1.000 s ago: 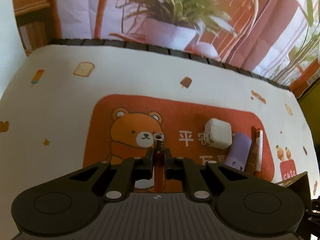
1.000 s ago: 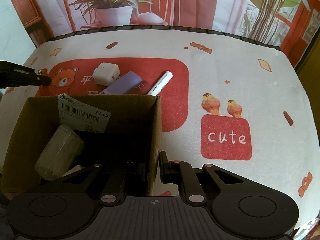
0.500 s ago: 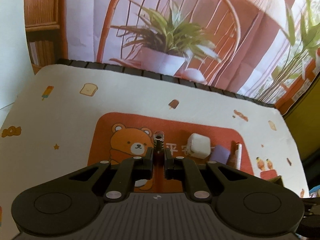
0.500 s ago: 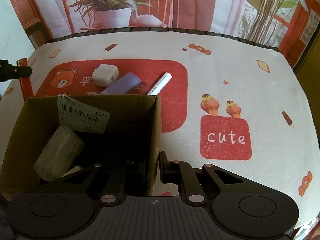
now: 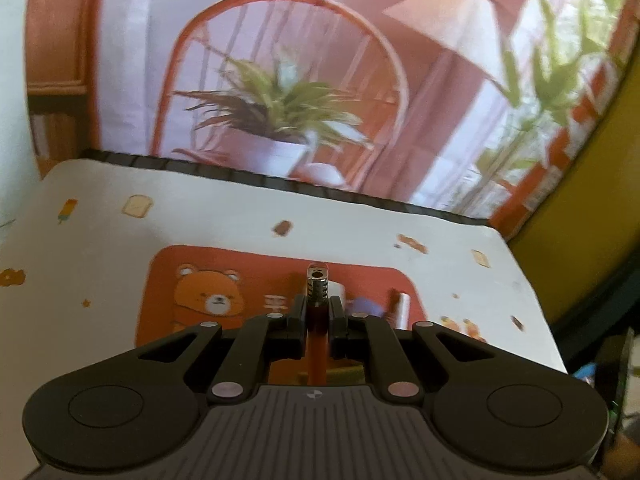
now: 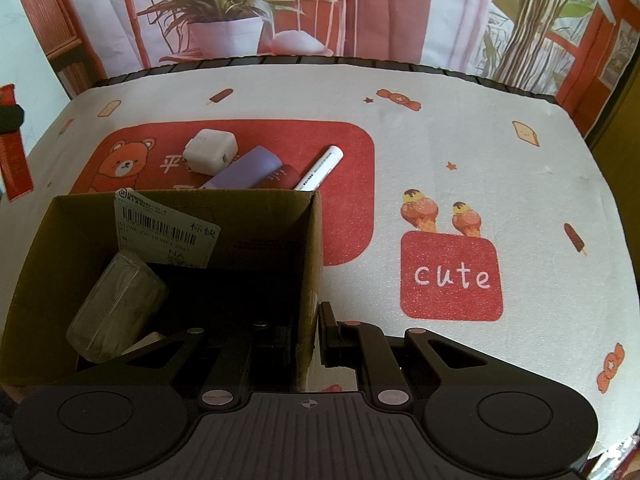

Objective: Organize rigid objects
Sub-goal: 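Lift the red lighter with the left tool and carry it over the box, then lower the red lighter into the box and open the left tool, then move the left tool to the white charger on the mat, then close the left tool fingers on the white charger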

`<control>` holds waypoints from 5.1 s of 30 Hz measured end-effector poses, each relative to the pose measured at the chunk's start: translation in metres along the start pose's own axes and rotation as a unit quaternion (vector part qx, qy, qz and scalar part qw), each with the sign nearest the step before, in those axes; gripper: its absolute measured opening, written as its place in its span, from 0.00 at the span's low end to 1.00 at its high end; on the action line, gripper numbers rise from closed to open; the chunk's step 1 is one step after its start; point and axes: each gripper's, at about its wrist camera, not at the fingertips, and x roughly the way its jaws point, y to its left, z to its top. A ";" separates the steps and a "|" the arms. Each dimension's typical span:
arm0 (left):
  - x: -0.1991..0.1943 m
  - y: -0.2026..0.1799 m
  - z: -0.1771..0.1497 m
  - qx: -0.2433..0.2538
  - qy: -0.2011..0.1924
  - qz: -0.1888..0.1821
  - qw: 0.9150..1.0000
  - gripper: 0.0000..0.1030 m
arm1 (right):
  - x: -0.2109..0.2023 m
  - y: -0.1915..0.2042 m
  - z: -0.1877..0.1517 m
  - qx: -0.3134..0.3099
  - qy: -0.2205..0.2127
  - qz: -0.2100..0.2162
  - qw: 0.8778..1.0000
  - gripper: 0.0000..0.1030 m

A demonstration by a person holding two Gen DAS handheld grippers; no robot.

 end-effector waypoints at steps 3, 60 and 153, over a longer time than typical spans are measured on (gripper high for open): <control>-0.003 -0.010 -0.004 0.008 0.008 -0.016 1.000 0.10 | 0.000 0.000 0.000 0.001 0.000 0.001 1.000 0.11; 0.078 -0.040 -0.057 0.060 0.199 -0.042 0.977 0.12 | 0.000 -0.003 0.001 0.006 0.002 0.008 1.000 0.11; 0.257 -0.009 0.034 0.049 0.251 0.041 0.966 0.59 | -0.002 -0.002 0.003 0.005 0.004 0.011 1.000 0.11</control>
